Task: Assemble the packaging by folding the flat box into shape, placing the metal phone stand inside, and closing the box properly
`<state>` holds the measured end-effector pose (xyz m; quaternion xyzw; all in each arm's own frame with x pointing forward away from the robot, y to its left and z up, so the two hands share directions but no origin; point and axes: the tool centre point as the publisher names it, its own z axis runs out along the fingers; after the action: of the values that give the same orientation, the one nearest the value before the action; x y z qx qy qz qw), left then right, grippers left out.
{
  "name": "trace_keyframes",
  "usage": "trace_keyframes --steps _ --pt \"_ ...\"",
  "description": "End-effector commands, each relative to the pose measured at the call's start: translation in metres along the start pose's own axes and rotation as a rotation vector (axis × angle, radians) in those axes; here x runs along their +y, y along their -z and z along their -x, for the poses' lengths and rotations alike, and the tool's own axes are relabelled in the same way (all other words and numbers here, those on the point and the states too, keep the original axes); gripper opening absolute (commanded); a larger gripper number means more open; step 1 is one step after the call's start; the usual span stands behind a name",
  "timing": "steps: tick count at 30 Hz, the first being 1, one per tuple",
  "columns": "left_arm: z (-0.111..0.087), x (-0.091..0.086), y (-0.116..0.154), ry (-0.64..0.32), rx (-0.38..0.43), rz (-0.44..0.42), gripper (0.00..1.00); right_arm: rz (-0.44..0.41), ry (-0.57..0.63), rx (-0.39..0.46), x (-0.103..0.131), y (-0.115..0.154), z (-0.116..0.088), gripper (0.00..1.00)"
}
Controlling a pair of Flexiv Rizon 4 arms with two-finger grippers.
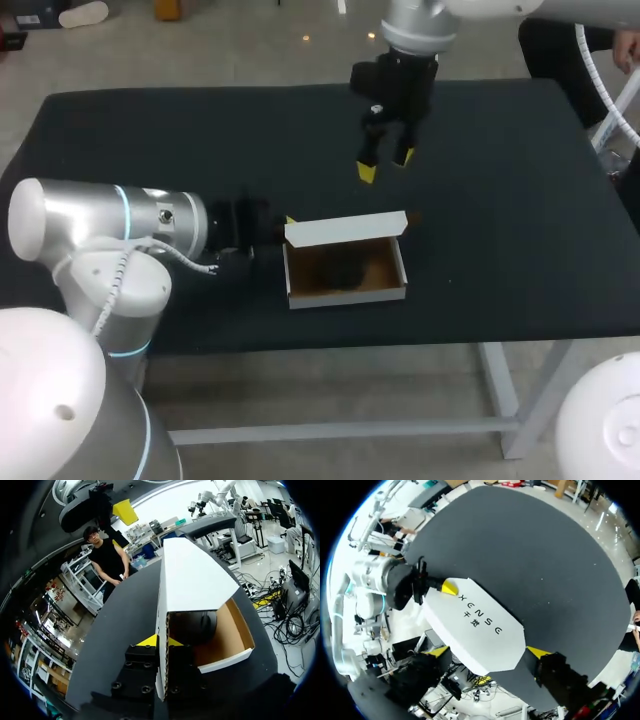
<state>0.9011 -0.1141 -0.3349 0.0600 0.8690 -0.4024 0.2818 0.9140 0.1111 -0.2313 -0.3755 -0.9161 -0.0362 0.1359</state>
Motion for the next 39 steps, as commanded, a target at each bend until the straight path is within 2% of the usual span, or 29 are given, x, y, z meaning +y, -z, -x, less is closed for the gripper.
trace_keyframes --steps 1,5,13,29,33,35,39 --pt "-0.014 0.004 -0.006 -0.024 -0.064 0.003 0.0 -0.052 -0.114 0.105 0.003 0.001 0.011 1.0" --pt "-0.017 0.007 -0.008 -0.057 -0.091 0.006 0.0 -0.087 -0.236 0.138 -0.003 -0.005 0.013 1.0" --pt "-0.022 0.014 -0.011 -0.088 -0.131 0.02 0.0 -0.05 -0.366 0.185 -0.021 -0.033 0.0 1.0" --pt "-0.025 0.015 -0.009 -0.132 -0.144 0.025 0.0 -0.05 -0.366 0.185 -0.021 -0.033 0.0 1.0" --pt "-0.025 0.015 -0.007 -0.14 -0.151 0.028 0.0 -0.108 -0.517 0.223 -0.024 -0.04 0.003 1.0" --pt "-0.025 0.014 -0.006 -0.149 -0.153 0.028 0.0 -0.149 -0.603 0.21 -0.029 -0.045 0.005 1.0" --pt "-0.027 0.014 -0.007 -0.166 -0.15 0.023 0.0 -0.17 -0.738 0.159 -0.038 -0.05 0.005 1.0"
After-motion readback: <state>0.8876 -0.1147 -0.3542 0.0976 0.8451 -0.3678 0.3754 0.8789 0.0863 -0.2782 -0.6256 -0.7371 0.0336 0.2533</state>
